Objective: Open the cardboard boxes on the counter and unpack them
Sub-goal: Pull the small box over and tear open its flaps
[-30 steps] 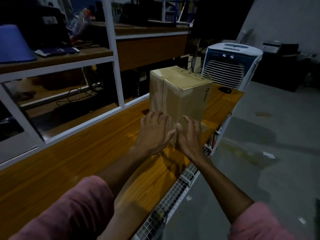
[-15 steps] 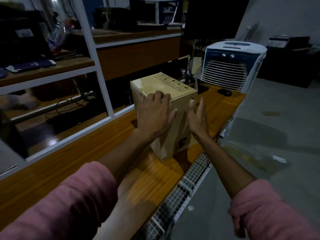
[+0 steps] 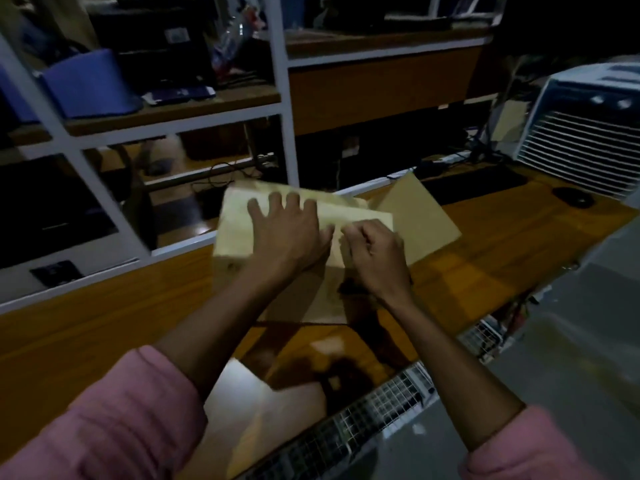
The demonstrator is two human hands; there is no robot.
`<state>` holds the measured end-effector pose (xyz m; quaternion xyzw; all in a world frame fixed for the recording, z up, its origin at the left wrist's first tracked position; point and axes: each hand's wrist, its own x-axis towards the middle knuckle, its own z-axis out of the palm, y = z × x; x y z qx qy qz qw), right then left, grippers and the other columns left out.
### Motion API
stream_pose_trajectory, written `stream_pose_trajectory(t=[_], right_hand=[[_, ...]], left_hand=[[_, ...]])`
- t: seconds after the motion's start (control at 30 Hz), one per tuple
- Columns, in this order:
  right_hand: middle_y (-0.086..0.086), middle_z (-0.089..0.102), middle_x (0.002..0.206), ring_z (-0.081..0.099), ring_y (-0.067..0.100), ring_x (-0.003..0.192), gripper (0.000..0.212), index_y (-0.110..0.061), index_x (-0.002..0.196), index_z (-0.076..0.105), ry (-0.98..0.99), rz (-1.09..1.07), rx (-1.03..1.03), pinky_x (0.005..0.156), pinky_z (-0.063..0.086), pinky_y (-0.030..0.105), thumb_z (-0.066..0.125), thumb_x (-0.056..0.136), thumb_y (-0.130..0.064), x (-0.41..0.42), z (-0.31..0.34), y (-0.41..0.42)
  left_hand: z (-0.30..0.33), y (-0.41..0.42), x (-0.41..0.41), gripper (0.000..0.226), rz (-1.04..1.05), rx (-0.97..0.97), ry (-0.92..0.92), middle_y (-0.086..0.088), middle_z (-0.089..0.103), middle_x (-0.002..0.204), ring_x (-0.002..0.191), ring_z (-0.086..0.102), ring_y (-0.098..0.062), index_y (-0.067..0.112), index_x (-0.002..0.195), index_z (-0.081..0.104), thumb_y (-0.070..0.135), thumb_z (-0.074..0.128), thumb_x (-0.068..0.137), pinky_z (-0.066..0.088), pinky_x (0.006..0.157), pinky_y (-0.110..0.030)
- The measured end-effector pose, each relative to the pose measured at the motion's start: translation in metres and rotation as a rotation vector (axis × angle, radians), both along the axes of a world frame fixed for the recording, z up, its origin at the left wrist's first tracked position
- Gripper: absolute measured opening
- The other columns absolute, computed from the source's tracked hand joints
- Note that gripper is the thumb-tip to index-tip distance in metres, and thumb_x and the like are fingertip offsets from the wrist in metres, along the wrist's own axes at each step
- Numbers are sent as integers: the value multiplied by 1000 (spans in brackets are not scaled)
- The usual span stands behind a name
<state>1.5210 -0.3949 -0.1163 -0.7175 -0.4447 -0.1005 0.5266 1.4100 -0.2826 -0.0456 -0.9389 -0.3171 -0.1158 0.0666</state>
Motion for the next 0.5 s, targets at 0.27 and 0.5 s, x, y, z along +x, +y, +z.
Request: stream_pose_trajectory(t=[0.27, 0.5], right_hand=[[-4, 57, 61, 54, 7, 55, 34, -11, 77, 65, 65, -38, 54, 46, 37, 20, 53, 104, -30, -24, -36, -4], [18, 49, 61, 49, 33, 54, 59, -10, 76, 50, 392, -105, 312, 49, 42, 48, 40, 100, -64, -8, -48, -7]], left_hand=[[-90, 44, -61, 66, 70, -260, 61, 5, 3, 170, 155, 1, -26, 36, 158, 13, 67, 14, 100, 5, 117, -65], [-91, 36, -75, 64, 119, -195, 52, 1, 22, 165, 149, 19, -32, 31, 152, 28, 64, 15, 99, 19, 111, -66]])
